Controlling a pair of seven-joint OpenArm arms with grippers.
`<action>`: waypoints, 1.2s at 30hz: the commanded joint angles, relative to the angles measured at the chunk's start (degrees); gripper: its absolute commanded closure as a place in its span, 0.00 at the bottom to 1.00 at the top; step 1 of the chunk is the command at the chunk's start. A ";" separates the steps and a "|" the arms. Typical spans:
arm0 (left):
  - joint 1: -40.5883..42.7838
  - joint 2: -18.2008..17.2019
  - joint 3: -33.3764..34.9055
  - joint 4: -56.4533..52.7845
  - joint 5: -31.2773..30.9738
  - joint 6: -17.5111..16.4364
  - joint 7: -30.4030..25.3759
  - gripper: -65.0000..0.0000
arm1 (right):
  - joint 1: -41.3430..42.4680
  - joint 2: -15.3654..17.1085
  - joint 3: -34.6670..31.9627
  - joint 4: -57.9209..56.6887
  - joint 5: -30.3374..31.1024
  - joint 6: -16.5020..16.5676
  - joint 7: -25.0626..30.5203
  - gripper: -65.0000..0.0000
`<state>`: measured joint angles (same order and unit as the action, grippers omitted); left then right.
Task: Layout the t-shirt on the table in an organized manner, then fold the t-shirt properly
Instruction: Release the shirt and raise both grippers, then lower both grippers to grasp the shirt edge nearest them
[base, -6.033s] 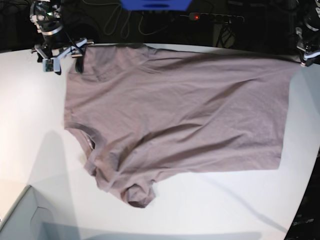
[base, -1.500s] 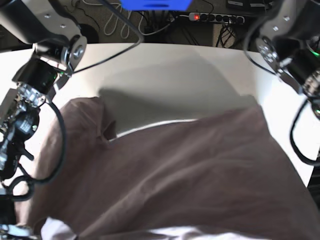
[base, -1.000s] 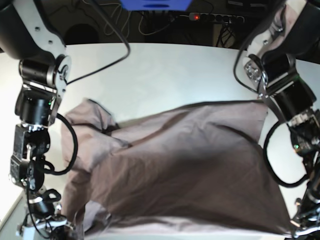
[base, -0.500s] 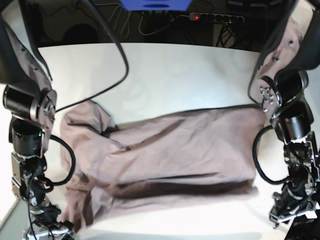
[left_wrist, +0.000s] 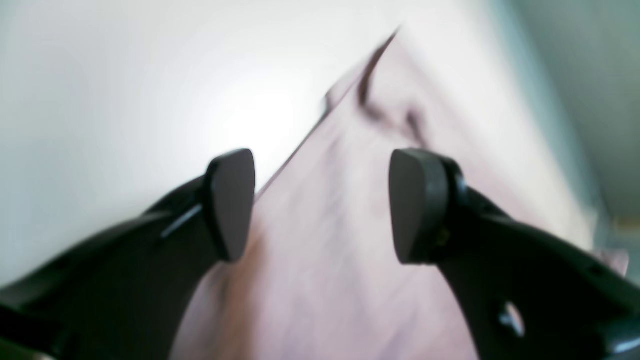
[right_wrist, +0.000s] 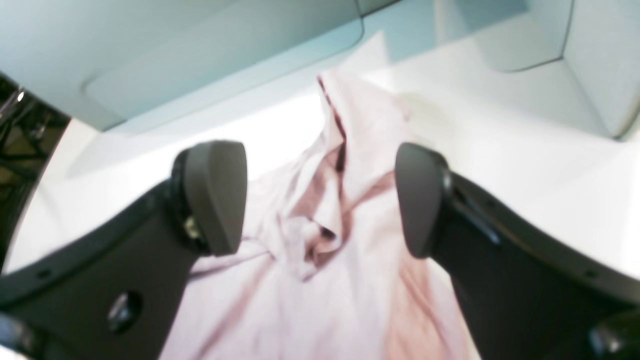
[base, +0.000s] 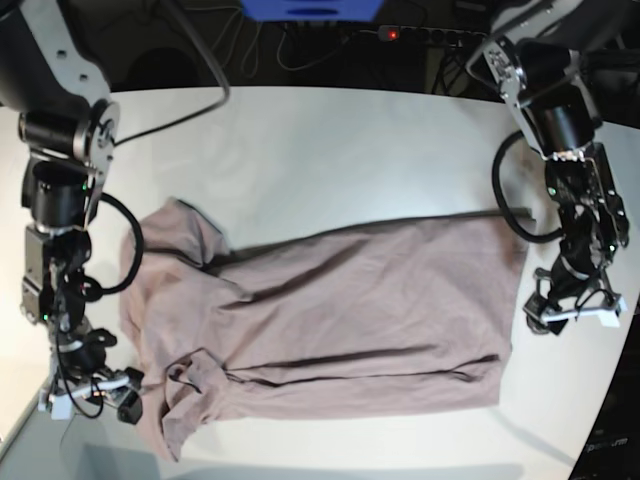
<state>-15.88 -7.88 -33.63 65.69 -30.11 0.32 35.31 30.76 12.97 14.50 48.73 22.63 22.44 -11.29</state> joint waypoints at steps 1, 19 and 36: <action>0.27 -0.96 0.00 2.13 -0.62 -0.54 -1.60 0.37 | -0.83 0.61 0.14 4.15 0.71 0.64 1.49 0.28; 11.97 0.10 0.26 3.28 -0.53 -0.62 -1.68 0.38 | -40.48 -4.22 2.07 36.15 0.97 0.46 1.49 0.28; 6.78 0.71 0.26 -10.70 -0.44 -0.62 -1.68 0.40 | -38.37 -2.55 2.95 23.93 0.62 0.64 1.49 0.28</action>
<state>-9.37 -7.44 -33.45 55.48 -31.11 -1.74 29.85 -8.03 9.58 17.19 71.92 22.94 22.65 -11.03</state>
